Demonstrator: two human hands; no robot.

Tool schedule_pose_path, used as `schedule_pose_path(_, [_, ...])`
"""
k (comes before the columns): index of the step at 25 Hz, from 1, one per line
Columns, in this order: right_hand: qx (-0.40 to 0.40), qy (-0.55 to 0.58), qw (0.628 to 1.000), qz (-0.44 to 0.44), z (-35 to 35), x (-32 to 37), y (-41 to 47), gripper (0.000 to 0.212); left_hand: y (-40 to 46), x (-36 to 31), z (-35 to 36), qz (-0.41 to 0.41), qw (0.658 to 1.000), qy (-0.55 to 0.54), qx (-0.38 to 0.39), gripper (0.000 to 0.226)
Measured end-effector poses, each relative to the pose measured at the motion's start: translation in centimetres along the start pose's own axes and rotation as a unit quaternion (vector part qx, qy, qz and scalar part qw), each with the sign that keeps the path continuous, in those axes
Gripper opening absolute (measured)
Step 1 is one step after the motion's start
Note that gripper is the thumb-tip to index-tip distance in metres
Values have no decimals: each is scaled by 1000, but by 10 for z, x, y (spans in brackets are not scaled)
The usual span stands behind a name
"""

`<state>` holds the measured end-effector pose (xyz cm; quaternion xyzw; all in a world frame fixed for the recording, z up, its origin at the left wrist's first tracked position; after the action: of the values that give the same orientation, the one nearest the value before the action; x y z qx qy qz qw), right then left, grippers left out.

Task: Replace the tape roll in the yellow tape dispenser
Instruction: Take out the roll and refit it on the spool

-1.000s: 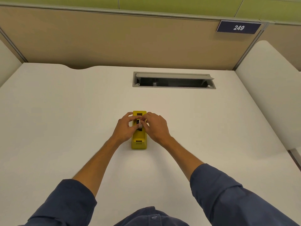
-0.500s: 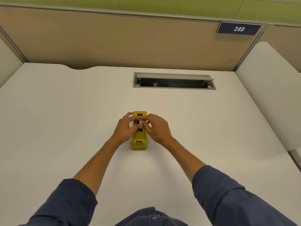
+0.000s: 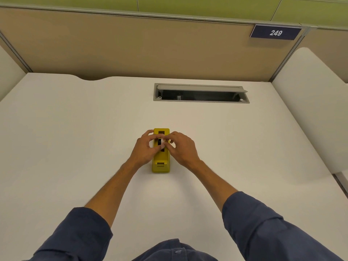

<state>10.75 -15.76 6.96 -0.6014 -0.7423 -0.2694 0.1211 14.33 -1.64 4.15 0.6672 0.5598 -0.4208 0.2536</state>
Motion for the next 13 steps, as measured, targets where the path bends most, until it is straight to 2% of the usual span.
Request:
schedule_pose_path(5, [-23,-28,999,-28,-2,4,0,18,0,-3,-1,3,1000,7,-1,37])
schedule_pose_path(9, [-54,-48,996,-60,-4,9,-2,23,-2,-5,-1,4,1000,5,-4,37])
schedule_pose_path(13, [-55,-86,992,-80,0,9,-4,13,-1,-4,-1,-1,1000,12,-2,39])
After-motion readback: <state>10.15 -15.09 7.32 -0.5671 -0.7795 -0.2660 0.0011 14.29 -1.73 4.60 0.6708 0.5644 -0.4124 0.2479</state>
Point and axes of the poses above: each hand's wrist, its own y-axis towards the middle knuckle, its own z-axis out of the palm, x = y × z, the point moved 5 cm from there along y, towards the middle knuckle, and after that the axes turned 4 degrees about -z, right-handed, at the moved point
